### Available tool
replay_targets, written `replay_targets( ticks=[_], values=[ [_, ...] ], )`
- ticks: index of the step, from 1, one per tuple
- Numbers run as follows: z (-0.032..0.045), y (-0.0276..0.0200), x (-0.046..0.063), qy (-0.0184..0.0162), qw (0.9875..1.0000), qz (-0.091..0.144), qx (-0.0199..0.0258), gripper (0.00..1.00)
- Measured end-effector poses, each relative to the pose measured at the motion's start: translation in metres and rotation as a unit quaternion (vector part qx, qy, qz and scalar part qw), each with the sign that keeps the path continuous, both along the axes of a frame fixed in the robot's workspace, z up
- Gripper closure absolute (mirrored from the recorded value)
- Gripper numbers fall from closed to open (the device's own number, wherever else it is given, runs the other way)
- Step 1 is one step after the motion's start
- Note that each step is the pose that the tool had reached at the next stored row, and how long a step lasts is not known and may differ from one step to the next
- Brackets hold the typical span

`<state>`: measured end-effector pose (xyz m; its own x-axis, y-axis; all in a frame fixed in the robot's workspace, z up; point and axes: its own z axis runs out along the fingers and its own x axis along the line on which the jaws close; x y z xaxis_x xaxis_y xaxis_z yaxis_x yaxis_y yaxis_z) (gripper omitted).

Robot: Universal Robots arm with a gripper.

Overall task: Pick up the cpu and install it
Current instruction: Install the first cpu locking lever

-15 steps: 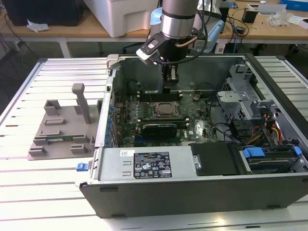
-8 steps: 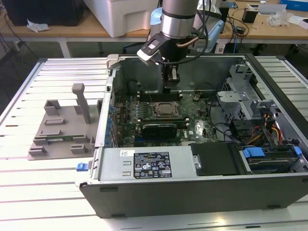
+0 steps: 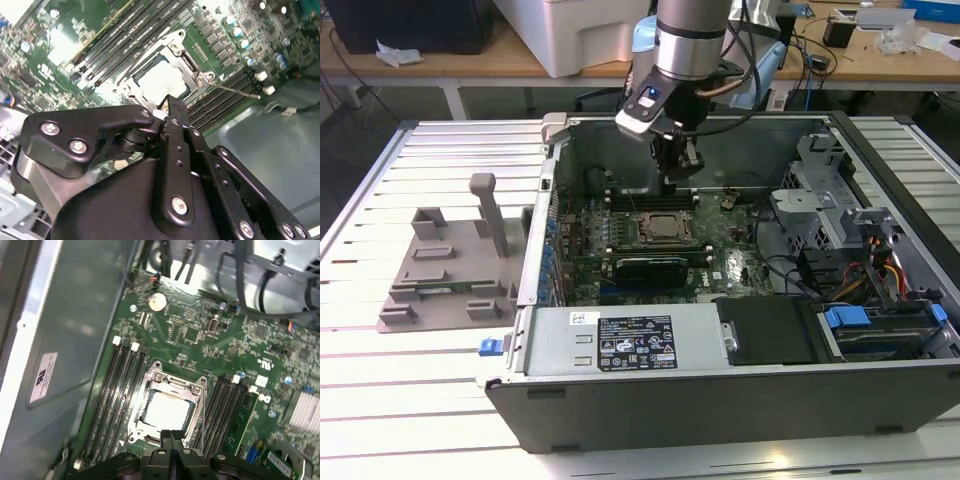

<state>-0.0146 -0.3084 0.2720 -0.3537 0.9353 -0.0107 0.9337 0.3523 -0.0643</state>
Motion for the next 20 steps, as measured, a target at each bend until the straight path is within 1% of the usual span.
replay_targets(
  ticks=[1,2,3,5,6,8,9,10,12,13,14,15,16,17,18,19,20],
  values=[
    [0.0,0.0,0.0,0.0,0.9997,0.026,0.0001,0.89],
    [0.0,0.0,0.0,0.0,0.9988,0.048,0.0002,0.89],
    [0.0,0.0,0.0,0.0,0.9977,0.067,0.0003,0.89],
    [0.0,0.0,0.0,0.0,0.9959,0.091,0.0004,0.89],
    [0.0,0.0,0.0,0.0,0.9941,0.108,0.0004,0.89],
    [0.0,0.0,0.0,0.0,0.9923,0.124,0.0005,0.89],
    [0.0,0.0,0.0,0.0,0.9904,0.138,0.0006,0.89],
    [0.0,0.0,0.0,0.0,0.9876,0.157,0.0006,0.89],
    [0.0,0.0,0.0,0.0,0.9832,0.183,0.0006,0.89],
    [0.0,0.0,0.0,0.0,0.98,0.199,0.0006,0.89],
    [0.0,0.0,0.0,0.0001,0.9764,0.216,0.0006,0.89],
    [0.0,0.0,0.0,0.0001,0.9751,0.222,0.0006,0.89],
    [0.0,0.0,0.0,0.0001,0.9731,0.23,0.0006,0.89],
    [0.0,0.0,0.0,0.0001,0.9696,0.245,0.0006,0.89],
    [0.0,0.0,0.0,0.0001,0.9671,0.254,0.0006,0.89],
    [0.0,0.0,0.0,0.0001,0.9655,0.261,0.0007,0.89],
    [0.0,0.0,0.0,0.0,0.9626,0.271,0.0008,0.89]
  ],
)
